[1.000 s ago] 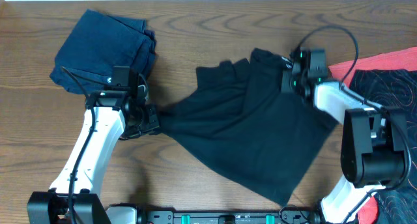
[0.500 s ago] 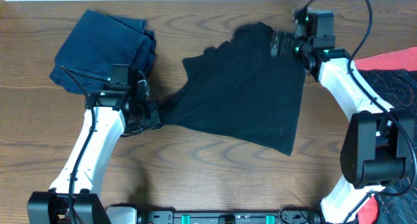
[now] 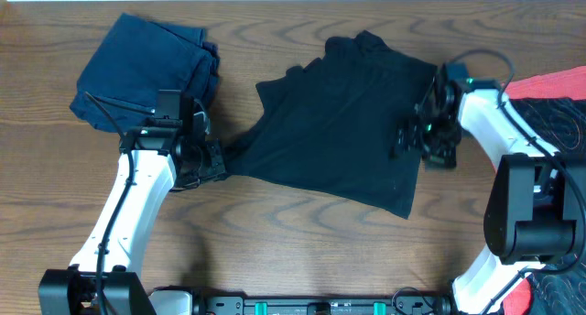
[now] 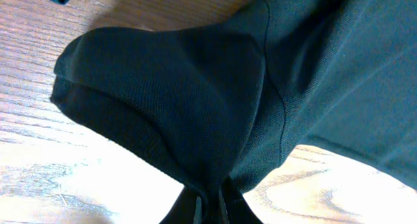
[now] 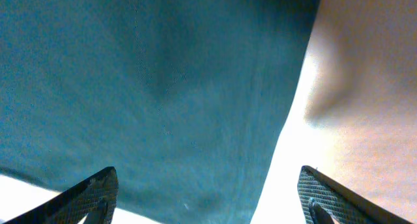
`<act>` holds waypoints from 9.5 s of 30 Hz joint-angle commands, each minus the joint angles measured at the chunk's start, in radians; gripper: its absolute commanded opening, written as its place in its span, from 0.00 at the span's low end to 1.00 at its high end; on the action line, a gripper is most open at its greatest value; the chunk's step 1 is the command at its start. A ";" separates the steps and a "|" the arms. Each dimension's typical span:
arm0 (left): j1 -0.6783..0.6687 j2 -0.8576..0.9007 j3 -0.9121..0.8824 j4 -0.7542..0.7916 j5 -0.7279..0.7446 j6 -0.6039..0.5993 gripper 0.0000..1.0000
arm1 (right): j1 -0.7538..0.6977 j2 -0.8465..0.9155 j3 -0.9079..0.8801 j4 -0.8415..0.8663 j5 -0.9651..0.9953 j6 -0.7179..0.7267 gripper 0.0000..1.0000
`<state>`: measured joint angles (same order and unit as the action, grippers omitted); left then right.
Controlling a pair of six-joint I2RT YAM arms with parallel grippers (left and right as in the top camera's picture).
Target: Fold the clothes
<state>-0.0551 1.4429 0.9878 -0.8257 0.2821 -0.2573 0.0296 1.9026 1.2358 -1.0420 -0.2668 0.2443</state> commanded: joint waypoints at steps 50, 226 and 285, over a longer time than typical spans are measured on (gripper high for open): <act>0.003 -0.494 0.355 -0.051 0.198 0.142 0.06 | -0.215 -0.866 -0.082 0.127 -0.018 0.124 0.01; -0.072 0.322 0.010 -0.071 -0.024 0.165 0.45 | -0.329 -0.419 -0.393 0.293 0.231 0.201 0.01; 0.091 -0.001 -0.069 -0.330 0.039 0.143 0.06 | -0.341 -0.496 -0.392 0.084 0.532 0.357 0.01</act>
<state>0.0261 1.4509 0.8986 -1.1454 0.3374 -0.1051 -0.3012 1.4170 0.8322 -0.9588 0.1802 0.6132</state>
